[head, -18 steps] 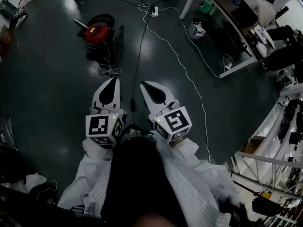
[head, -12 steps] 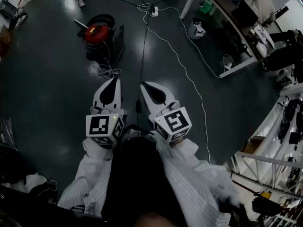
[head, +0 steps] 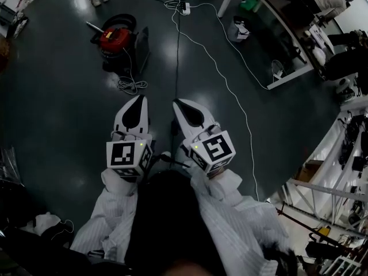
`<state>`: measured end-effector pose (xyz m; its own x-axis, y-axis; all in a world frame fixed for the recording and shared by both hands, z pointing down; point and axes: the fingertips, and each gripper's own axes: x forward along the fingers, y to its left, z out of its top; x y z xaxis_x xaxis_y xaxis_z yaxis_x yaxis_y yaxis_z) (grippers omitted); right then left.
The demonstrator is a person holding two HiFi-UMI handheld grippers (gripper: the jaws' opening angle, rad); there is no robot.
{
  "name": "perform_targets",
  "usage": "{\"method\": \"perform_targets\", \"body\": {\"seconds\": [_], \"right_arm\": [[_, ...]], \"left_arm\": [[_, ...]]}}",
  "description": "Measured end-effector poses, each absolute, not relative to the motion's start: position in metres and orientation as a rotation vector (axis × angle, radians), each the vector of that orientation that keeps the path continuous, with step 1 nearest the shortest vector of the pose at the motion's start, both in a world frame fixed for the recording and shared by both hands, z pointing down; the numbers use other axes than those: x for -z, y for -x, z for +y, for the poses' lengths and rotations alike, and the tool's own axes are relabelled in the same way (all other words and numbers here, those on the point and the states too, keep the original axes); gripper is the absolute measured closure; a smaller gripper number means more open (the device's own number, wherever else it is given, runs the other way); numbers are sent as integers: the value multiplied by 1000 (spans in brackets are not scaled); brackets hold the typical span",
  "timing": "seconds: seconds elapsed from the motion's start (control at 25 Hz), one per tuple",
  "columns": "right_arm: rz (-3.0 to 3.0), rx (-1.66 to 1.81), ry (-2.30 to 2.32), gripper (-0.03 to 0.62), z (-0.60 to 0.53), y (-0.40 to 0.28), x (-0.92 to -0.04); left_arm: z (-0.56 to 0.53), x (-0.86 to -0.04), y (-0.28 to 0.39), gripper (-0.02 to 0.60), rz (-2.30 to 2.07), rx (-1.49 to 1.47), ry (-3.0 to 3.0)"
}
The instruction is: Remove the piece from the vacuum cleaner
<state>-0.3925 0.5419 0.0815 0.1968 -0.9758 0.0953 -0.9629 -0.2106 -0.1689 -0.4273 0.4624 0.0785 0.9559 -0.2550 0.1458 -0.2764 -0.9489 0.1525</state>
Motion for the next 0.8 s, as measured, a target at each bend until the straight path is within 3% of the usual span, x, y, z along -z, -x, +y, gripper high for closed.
{"method": "perform_targets", "body": {"seconds": [0.36, 0.8], "right_arm": [[1996, 347, 2306, 592, 491, 305, -103], [2331, 407, 2080, 592, 425, 117, -99]], "left_arm": [[422, -106, 344, 578, -475, -278, -2895], [350, -92, 176, 577, -859, -202, -2788]]}}
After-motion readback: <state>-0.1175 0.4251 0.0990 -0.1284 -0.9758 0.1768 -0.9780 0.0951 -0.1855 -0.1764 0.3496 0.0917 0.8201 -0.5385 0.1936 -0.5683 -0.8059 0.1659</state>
